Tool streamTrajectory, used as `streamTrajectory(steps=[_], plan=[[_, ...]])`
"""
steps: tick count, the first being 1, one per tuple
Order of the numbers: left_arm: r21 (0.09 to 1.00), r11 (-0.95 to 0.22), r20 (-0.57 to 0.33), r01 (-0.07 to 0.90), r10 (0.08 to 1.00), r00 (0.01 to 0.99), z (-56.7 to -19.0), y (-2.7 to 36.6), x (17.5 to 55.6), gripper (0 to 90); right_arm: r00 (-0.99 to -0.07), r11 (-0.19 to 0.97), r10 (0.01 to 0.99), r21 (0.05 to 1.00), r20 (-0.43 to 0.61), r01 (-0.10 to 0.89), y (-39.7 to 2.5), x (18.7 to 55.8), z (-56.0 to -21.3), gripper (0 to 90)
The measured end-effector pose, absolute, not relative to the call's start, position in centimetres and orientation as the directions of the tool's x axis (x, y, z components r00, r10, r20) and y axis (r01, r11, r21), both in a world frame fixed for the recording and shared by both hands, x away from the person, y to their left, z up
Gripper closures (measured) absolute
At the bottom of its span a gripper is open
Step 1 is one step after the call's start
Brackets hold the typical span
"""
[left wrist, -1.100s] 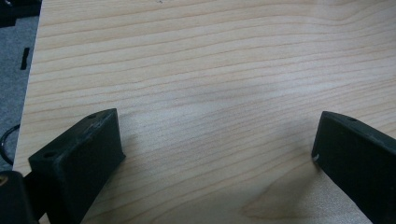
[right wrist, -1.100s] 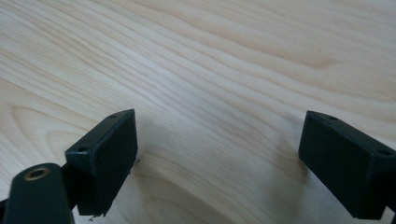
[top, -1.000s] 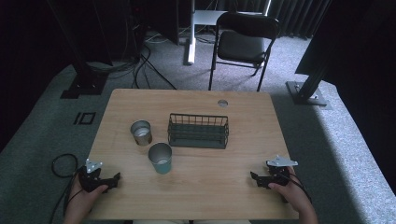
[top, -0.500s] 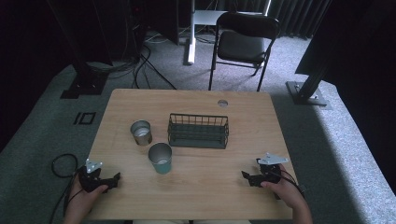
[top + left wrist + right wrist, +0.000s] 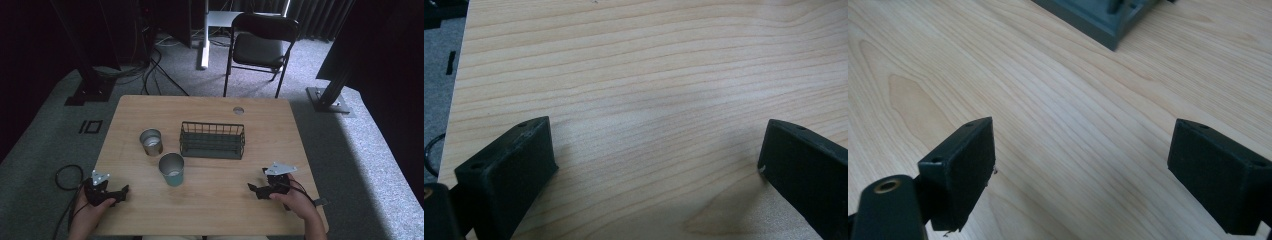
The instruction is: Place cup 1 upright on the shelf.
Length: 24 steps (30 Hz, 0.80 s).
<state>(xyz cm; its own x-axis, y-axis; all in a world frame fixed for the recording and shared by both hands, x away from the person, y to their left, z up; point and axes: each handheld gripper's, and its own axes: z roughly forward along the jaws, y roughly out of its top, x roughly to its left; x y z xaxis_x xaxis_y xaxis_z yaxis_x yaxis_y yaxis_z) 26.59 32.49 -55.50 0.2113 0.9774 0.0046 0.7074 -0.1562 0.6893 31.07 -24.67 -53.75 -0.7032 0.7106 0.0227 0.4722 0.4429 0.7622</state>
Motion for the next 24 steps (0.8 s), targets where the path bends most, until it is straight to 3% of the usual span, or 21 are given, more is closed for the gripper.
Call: streamTrajectory(steps=[24], plan=[[0.688, -0.156, 0.005, 0.709, 0.978, 0.211, -55.5, 32.5, 26.6, 2.3, -0.796, 0.483, 0.603, 0.777, 0.04, 0.405, -18.9, 31.8, -53.6, 11.5]])
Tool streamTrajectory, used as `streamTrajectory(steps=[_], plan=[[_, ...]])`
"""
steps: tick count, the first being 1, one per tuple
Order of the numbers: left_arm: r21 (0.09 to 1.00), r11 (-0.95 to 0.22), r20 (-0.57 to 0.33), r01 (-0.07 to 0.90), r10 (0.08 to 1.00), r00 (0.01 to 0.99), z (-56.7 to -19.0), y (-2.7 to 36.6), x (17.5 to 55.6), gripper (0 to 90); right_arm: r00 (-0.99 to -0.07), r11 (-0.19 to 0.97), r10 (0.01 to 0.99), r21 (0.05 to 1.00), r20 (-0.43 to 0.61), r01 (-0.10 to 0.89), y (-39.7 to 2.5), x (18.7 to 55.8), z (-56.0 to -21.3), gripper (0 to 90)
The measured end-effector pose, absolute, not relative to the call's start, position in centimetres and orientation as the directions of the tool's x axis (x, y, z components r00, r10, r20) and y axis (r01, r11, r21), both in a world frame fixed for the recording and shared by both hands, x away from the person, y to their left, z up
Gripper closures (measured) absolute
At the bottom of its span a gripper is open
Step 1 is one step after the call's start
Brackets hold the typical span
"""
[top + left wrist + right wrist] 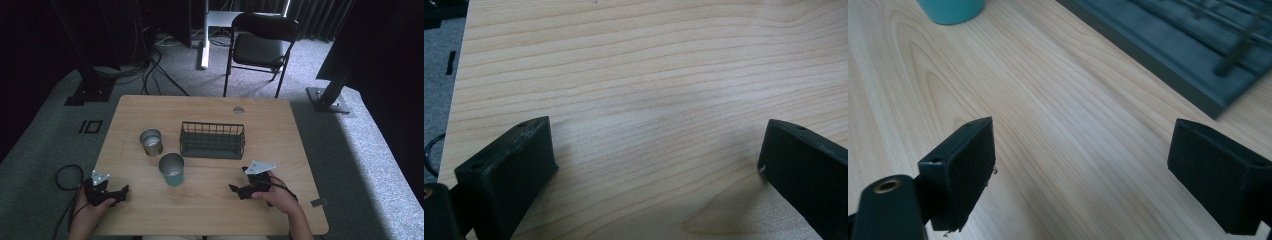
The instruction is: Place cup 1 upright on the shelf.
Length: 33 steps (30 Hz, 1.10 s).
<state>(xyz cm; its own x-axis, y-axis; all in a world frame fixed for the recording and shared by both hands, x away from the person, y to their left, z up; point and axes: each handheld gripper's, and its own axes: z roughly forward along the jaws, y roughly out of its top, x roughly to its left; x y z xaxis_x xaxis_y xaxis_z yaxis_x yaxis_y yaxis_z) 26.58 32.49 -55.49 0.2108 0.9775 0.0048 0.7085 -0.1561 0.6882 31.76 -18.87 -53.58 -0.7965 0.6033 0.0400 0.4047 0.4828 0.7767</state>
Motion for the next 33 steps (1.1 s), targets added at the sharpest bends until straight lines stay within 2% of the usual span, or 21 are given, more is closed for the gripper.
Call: streamTrajectory(steps=[33], plan=[[0.688, -0.156, 0.005, 0.708, 0.978, 0.211, -55.5, 32.5, 26.6, 2.3, -0.892, 0.529, 0.451, 0.8, 0.018, 0.283, -9.8, 32.4, -53.0, 11.6]])
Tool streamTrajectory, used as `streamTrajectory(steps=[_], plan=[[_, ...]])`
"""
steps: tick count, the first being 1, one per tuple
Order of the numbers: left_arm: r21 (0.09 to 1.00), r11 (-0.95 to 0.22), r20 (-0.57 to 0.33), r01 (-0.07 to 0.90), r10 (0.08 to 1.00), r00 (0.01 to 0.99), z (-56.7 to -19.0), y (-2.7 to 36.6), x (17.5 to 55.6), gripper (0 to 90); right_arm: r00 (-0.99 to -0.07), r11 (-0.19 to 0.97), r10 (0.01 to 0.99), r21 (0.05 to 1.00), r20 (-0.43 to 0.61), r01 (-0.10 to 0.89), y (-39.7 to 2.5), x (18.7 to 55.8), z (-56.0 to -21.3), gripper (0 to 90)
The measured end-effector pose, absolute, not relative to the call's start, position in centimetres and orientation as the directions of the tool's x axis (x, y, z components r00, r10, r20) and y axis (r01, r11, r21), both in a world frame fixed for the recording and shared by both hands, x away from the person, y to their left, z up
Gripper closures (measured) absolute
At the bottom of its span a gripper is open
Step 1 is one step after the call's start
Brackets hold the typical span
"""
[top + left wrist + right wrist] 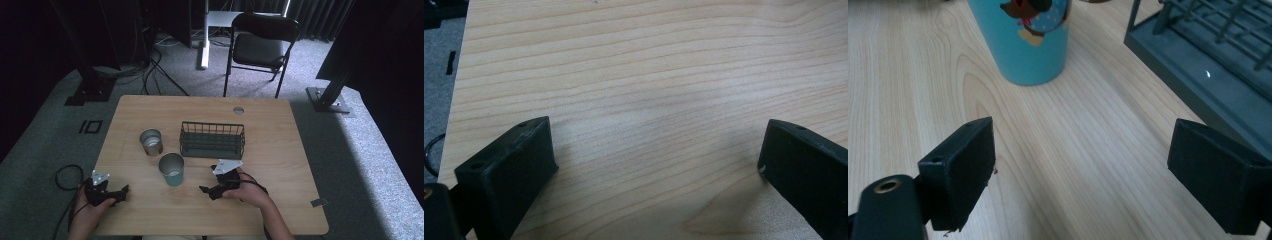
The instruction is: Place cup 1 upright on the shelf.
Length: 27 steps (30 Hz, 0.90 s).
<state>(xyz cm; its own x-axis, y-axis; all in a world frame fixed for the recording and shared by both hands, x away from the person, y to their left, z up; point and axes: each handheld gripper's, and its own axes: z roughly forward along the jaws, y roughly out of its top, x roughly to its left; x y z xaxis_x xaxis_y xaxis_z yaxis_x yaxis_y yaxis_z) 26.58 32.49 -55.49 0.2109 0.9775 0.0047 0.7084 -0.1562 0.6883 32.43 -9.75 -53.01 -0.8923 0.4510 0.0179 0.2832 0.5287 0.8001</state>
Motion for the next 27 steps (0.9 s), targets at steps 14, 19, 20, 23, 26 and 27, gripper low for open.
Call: streamTrajectory(steps=[14, 19, 20, 23, 26, 27], plan=[[0.689, -0.156, 0.005, 0.708, 0.977, 0.211, -55.5, 32.5, 26.6, 2.3, -0.909, 0.51, 0.416, 0.826, 0.01, 0.242, -6.9, 32.6, -52.5, 11.6], [0.689, -0.156, 0.004, 0.708, 0.978, 0.21, -55.5, 32.5, 26.6, 2.3, -0.918, 0.502, 0.397, 0.836, 0.005, 0.222, -5.8, 32.6, -52.3, 11.5], [0.688, -0.156, 0.005, 0.708, 0.977, 0.211, -55.5, 32.5, 26.6, 2.3, -0.92, 0.498, 0.393, 0.84, 0.001, 0.214, -5.6, 32.6, -52.3, 11.5], [0.689, -0.156, 0.005, 0.708, 0.978, 0.21, -55.5, 32.5, 26.6, 2.3, -0.92, 0.485, 0.391, 0.85, -0.002, 0.205, -4.9, 32.7, -52.1, 11.6], [0.688, -0.156, 0.005, 0.708, 0.977, 0.211, -55.5, 32.5, 26.6, 2.3, -0.918, 0.47, 0.396, 0.859, 0.0, 0.203, -4.3, 32.9, -52.0, 11.5], [0.689, -0.156, 0.004, 0.708, 0.978, 0.211, -55.5, 32.5, 26.6, 2.3, -0.917, 0.461, 0.398, 0.864, 0.003, 0.203, -4.0, 32.9, -52.0, 11.5]])
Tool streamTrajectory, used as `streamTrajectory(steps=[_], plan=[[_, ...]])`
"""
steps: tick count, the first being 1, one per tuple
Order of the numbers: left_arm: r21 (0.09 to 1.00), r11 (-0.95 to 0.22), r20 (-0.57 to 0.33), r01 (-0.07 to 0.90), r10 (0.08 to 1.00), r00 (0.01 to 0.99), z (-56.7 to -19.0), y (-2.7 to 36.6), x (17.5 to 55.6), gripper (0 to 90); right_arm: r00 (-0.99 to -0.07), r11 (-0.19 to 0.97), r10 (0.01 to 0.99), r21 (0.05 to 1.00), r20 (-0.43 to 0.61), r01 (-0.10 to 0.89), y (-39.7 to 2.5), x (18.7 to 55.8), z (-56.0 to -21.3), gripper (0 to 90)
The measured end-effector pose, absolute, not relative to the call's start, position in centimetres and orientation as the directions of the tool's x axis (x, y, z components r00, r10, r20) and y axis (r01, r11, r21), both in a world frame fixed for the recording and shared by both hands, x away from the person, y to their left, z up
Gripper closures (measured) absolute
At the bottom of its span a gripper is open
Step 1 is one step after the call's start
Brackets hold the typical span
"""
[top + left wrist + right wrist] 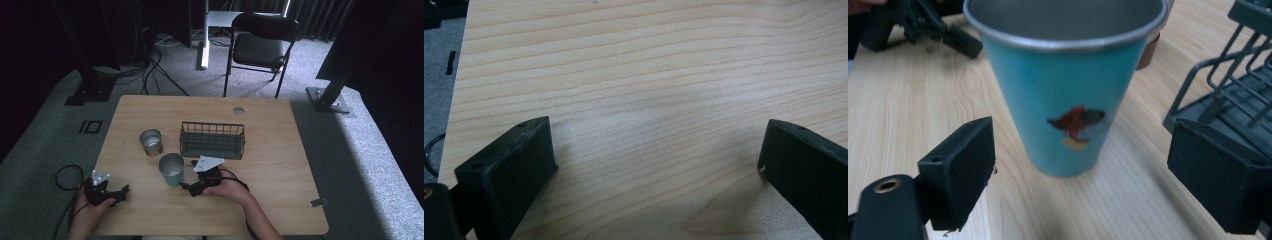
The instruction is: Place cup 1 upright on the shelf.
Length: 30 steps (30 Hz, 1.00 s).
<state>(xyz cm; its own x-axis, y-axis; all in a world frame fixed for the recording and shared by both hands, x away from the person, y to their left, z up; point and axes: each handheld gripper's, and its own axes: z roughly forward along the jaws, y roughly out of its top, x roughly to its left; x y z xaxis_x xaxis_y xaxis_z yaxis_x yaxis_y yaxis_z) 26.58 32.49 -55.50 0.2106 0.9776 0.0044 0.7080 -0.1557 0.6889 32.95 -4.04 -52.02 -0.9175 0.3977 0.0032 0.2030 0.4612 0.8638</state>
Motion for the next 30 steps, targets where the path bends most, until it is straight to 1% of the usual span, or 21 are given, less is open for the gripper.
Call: streamTrajectory(steps=[10, 18, 24, 30], plan=[[0.688, -0.156, 0.005, 0.708, 0.977, 0.211, -55.5, 32.5, 26.6, 2.3, -0.924, 0.424, 0.383, 0.886, 0.013, 0.189, -2.8, 32.9, -52.2, 11.5], [0.689, -0.155, 0.004, 0.708, 0.978, 0.21, -55.5, 32.5, 26.6, 2.3, -0.919, 0.367, 0.39, 0.907, 0.051, 0.206, -1.6, 32.9, -52.6, 11.4], [0.689, -0.155, 0.004, 0.708, 0.978, 0.21, -55.5, 32.5, 26.6, 2.3, -0.907, 0.335, 0.416, 0.916, 0.067, 0.221, -0.9, 33.0, -53.0, 11.4], [0.69, -0.154, 0.003, 0.708, 0.978, 0.21, -55.5, 32.5, 26.6, 2.3, -0.9, 0.301, 0.432, 0.931, 0.058, 0.205, -0.4, 33.3, -53.2, 11.4]])
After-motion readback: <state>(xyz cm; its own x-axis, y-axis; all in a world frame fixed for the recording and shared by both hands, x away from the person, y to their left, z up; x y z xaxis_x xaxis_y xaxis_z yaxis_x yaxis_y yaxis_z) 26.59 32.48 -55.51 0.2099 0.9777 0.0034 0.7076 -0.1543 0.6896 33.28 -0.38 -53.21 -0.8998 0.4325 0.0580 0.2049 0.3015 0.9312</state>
